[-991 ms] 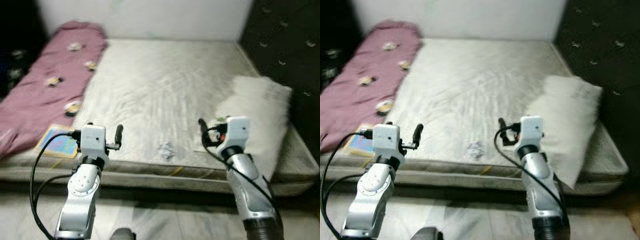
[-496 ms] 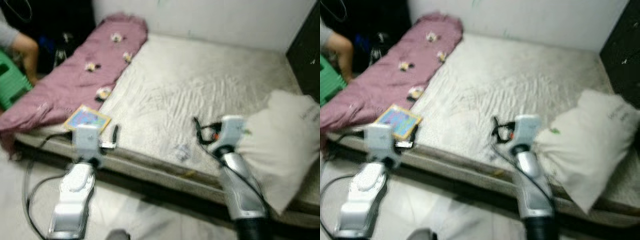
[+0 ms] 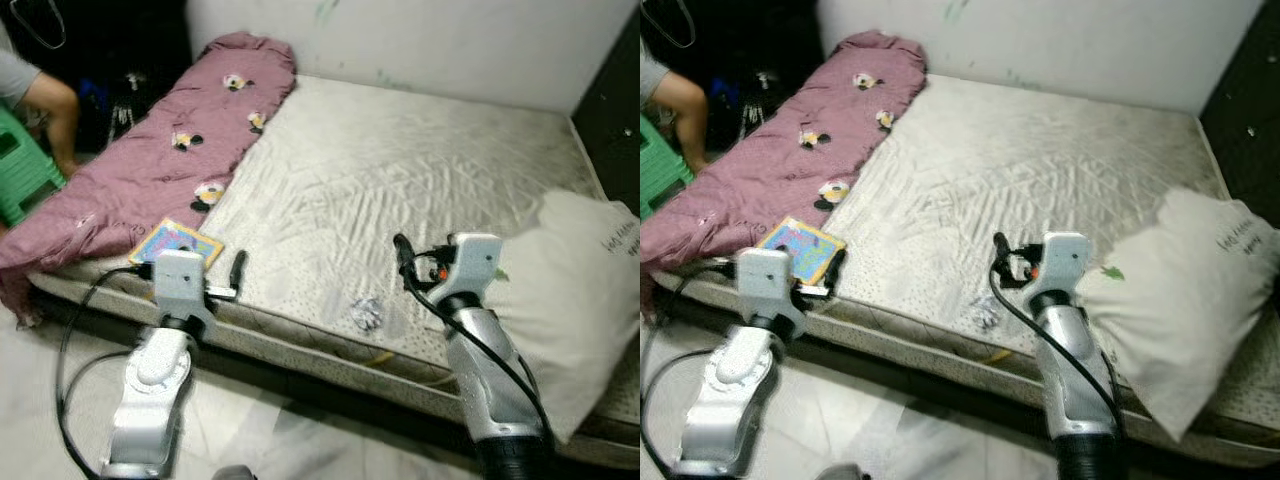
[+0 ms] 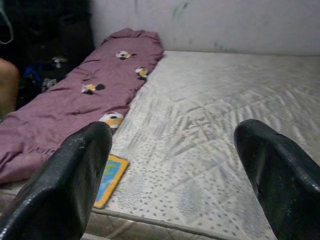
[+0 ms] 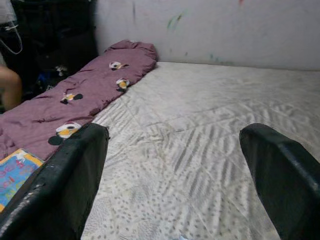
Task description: Clean up the room
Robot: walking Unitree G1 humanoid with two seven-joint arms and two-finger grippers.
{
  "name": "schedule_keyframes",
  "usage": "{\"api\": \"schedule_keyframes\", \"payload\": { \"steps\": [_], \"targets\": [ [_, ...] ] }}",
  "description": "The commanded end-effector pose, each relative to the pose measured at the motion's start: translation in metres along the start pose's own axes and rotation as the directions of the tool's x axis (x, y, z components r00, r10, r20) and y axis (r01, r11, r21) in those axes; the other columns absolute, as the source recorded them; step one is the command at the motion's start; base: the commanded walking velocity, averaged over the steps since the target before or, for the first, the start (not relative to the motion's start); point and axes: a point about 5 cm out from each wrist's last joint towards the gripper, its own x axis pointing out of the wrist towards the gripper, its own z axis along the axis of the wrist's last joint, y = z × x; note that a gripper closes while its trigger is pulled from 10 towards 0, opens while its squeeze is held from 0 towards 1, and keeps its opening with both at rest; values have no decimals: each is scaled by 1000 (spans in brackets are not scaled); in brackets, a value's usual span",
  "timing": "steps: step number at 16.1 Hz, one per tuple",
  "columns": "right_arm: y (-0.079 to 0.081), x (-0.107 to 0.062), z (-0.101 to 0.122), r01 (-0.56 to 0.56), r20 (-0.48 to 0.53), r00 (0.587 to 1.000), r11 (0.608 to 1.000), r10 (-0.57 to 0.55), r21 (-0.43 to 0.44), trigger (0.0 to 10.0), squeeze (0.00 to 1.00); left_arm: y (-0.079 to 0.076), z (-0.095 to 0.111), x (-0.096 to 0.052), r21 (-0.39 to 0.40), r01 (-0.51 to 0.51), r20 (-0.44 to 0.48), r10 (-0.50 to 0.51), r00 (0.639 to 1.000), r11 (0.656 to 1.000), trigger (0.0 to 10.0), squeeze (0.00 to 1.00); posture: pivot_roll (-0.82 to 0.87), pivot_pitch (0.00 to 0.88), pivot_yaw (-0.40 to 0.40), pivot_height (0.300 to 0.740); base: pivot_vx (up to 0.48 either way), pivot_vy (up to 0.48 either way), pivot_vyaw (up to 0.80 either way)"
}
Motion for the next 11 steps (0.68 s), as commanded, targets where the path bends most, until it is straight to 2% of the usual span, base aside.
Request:
{"api": "schedule_keyframes", "payload": {
  "steps": [1,4,7,8,9,11],
  "targets": [
    [-10,-1,3,32,10,999,999,-32,-25,10000,0,-7,6,1,-8,33,22,-33,999,999,10000,0,-1,0,-61,740,345,0,0],
    [-17,-1,2,80,5,997,997,-80,-16,10000,0,-7,6,1,-10,39,25,-39,999,999,10000,0,-1,0,-61,740,378,0,0],
    [-21,-1,-2,143,-9,989,979,-145,-149,10000,0,-7,6,1,-9,41,23,-41,999,999,10000,0,-1,0,-60,740,391,0,0],
    [-21,-1,-2,151,-6,988,975,-154,-165,10000,0,-8,6,1,-9,42,23,-42,999,999,10000,0,-1,0,-60,740,382,0,0],
    [-21,-1,-4,158,-13,987,978,-161,-135,10000,0,-8,6,2,-9,41,21,-41,999,999,10000,0,-1,0,-60,740,360,0,0],
    [-23,-1,-7,175,-42,983,982,-179,-76,10000,0,-7,4,2,-3,12,6,-12,1000,1000,10000,0,-1,0,-60,740,0,0,0]
  ]
}}
